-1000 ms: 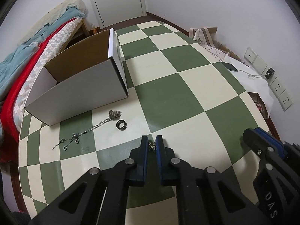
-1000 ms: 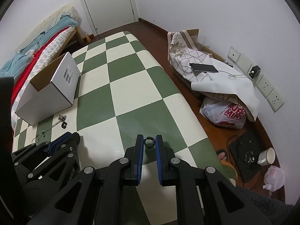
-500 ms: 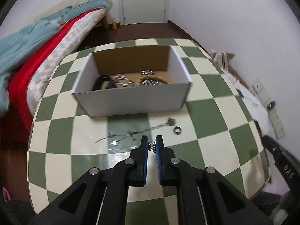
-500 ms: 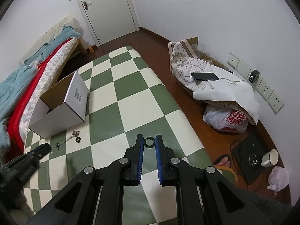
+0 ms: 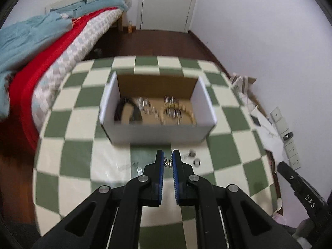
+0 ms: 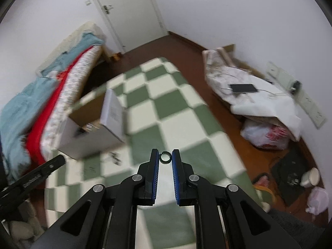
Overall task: Organize jewelry
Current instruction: 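Carry the ring and stud over the white box and open both tools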
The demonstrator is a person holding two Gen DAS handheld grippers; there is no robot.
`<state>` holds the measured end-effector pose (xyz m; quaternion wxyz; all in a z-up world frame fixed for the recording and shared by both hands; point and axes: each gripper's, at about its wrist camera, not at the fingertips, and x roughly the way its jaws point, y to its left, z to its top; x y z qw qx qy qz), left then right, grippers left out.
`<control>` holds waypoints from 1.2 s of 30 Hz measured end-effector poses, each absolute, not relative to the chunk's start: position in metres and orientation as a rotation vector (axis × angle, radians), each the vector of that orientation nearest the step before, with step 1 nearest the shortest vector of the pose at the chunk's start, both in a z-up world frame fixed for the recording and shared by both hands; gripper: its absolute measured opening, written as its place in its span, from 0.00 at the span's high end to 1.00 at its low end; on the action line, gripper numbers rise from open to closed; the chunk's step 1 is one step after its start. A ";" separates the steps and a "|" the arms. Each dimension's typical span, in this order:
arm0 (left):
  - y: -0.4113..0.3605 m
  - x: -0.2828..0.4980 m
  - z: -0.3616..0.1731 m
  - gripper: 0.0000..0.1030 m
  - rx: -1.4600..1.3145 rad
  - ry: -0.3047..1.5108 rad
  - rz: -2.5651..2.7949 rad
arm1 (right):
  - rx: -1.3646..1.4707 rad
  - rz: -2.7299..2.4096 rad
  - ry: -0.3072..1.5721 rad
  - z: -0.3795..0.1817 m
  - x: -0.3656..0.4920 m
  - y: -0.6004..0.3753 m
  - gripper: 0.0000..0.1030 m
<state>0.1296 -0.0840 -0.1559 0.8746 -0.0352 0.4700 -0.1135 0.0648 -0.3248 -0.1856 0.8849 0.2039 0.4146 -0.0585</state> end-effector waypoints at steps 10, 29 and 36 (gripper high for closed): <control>-0.050 0.239 -0.140 0.94 -0.126 1.106 -0.282 | 0.415 0.165 0.944 -0.153 0.199 -0.247 0.87; -0.026 0.282 -0.149 0.01 -0.025 1.141 -0.092 | 0.223 0.043 1.164 -0.184 0.276 -0.231 0.29; -0.016 0.251 -0.154 0.01 0.074 1.086 0.005 | 0.083 -0.020 1.207 -0.192 0.251 -0.220 0.00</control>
